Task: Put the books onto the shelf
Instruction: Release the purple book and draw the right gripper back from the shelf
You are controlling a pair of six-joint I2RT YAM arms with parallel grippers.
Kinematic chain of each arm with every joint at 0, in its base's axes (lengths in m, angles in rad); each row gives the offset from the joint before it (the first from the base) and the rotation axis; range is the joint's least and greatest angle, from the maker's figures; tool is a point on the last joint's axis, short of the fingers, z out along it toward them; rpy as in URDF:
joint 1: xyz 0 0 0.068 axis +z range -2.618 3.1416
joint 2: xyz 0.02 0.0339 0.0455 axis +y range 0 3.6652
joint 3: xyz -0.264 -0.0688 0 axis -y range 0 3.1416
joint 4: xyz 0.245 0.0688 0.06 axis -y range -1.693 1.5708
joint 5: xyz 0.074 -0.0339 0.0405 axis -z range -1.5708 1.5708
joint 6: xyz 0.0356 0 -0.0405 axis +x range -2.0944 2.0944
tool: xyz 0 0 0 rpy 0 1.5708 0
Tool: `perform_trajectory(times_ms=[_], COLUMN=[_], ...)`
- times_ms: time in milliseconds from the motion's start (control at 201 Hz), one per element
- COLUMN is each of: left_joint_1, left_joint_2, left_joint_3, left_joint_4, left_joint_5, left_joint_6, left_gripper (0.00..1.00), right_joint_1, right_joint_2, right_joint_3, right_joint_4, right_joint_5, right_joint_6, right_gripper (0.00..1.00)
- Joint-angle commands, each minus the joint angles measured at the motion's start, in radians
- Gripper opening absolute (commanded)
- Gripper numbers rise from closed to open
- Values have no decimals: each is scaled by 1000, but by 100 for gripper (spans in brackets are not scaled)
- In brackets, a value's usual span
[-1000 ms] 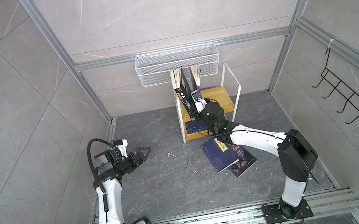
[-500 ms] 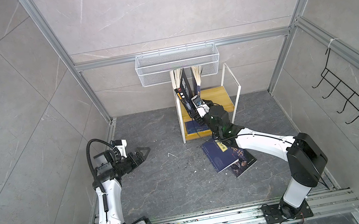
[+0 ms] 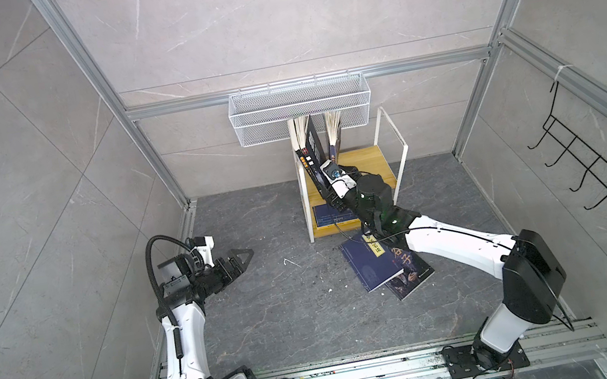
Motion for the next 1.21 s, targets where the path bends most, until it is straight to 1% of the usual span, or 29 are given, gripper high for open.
perform_trajectory(times_ms=[0, 125, 244, 324, 378, 443, 523, 593, 637, 737, 797, 847, 961, 1051, 1200], left_joint_1=[6, 7, 7, 7, 6, 7, 5, 4, 4, 5, -1, -2, -2, -4, -4], left_joint_2=[4, 4, 11, 8, 6, 4, -4, -9, -10, -14, -23, -26, -24, -28, -18], left_joint_3=[17, 4, 12, 8, 7, 13, 10, 3, 8, 18, 11, 7, 19, 14, 18], left_joint_4=[18, 32, 28, 36, 37, 29, 32, 40, 32, 15, 22, 24, 15, 20, 19], left_joint_5=[-4, -2, 1, 7, 9, 8, 12, 14, 14, 16, 15, 16, 18, 16, 17], left_joint_6=[3, 5, -4, -6, -7, -8, -7, -6, -7, -12, -9, -8, -13, -13, -17], left_gripper=[100, 100, 100, 100, 100, 100, 100, 100, 100, 100, 100, 100, 100, 100, 100], right_joint_1=[10, 9, -33, -71, -99, -126, -150, -174, -185, -193, -196, -194, -194, -194, -193], right_joint_2=[-100, -194, -262, -273, -250, -203, -131, -52, 2, 115, 170, 204, 272, 299, 331], right_joint_3=[-56, -177, -250, -252, -209, -122, -27, 69, 140, 303, 382, 431, 532, 559, 555], right_joint_4=[-47, -75, -130, -139, -165, -213, -219, -227, -245, -294, -307, -316, -348, -343, -318], right_joint_5=[-26, -9, 10, 3, 10, 23, 25, 26, 28, 13, 4, -3, -28, -65, -100], right_joint_6=[20, 43, 91, 120, 155, 198, 214, 228, 231, 237, 237, 243, 260, 276, 301], right_gripper=[73, 73, 67, 62, 59, 50, 43, 35, 32, 32, 35, 37, 38, 39, 40])
